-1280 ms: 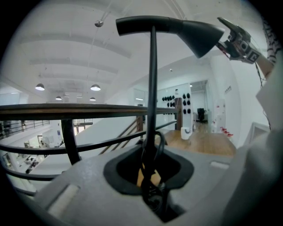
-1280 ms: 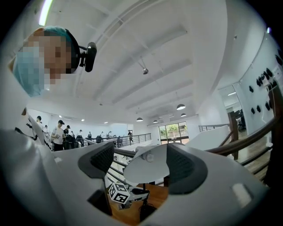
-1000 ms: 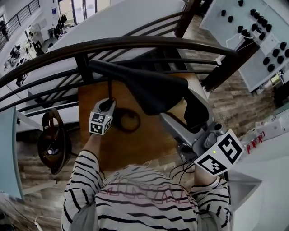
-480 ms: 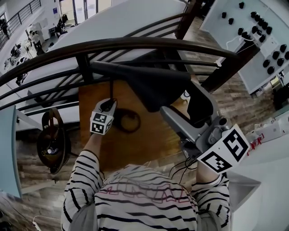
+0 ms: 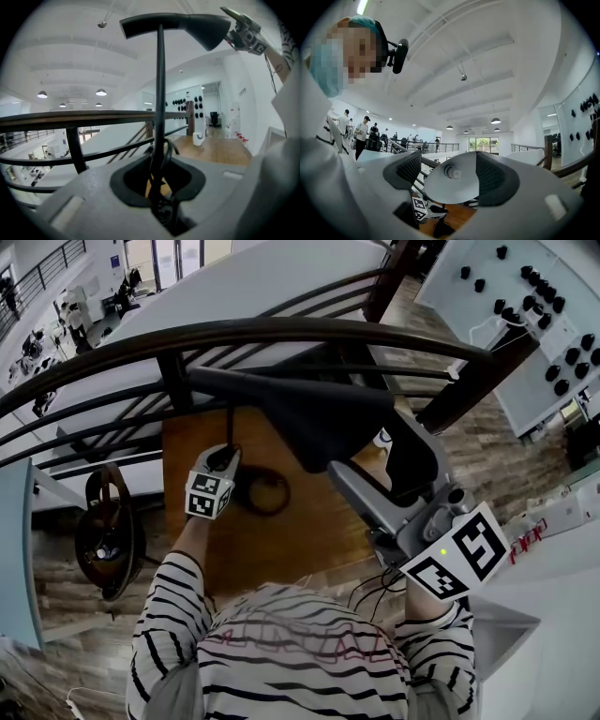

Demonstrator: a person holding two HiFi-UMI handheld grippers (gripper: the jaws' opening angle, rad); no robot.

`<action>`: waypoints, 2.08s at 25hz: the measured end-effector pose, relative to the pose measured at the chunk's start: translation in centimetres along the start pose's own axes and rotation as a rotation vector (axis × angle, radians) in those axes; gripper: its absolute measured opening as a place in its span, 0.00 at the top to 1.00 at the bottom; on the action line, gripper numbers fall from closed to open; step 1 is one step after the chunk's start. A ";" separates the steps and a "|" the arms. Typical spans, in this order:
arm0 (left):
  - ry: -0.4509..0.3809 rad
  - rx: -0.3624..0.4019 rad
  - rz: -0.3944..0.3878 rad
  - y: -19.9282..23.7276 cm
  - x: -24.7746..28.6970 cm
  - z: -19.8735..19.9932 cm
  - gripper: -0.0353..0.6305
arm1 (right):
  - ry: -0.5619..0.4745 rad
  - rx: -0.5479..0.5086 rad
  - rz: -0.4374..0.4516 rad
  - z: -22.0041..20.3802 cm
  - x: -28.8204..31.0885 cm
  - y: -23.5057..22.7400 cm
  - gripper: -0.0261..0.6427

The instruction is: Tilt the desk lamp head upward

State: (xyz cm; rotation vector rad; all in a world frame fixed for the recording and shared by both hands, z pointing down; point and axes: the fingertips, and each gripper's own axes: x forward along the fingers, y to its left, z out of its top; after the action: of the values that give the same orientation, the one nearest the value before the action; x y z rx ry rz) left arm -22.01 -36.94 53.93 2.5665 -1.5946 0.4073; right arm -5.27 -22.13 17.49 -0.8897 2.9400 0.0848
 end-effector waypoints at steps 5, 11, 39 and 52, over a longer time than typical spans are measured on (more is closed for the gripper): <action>-0.002 -0.019 0.012 0.2 -0.2 -0.1 0.85 | 0.003 0.026 0.007 -1.2 -0.3 0.4 0.39; -0.001 -0.045 0.049 0.2 -0.4 -0.1 0.84 | 0.021 0.074 0.011 -3.4 -1.6 0.4 0.38; -0.138 -0.076 0.143 -10.5 -11.8 3.4 0.61 | 0.117 0.275 0.105 -18.4 -6.0 1.9 0.47; -0.180 -0.100 0.175 -17.4 -16.7 3.7 0.64 | 0.185 0.309 0.067 -22.7 -10.1 2.8 0.66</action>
State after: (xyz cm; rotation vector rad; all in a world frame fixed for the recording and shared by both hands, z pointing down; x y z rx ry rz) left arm -12.85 -15.43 46.92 2.4587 -1.8564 0.1068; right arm 0.43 -15.90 41.02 -0.7910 3.0275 -0.4594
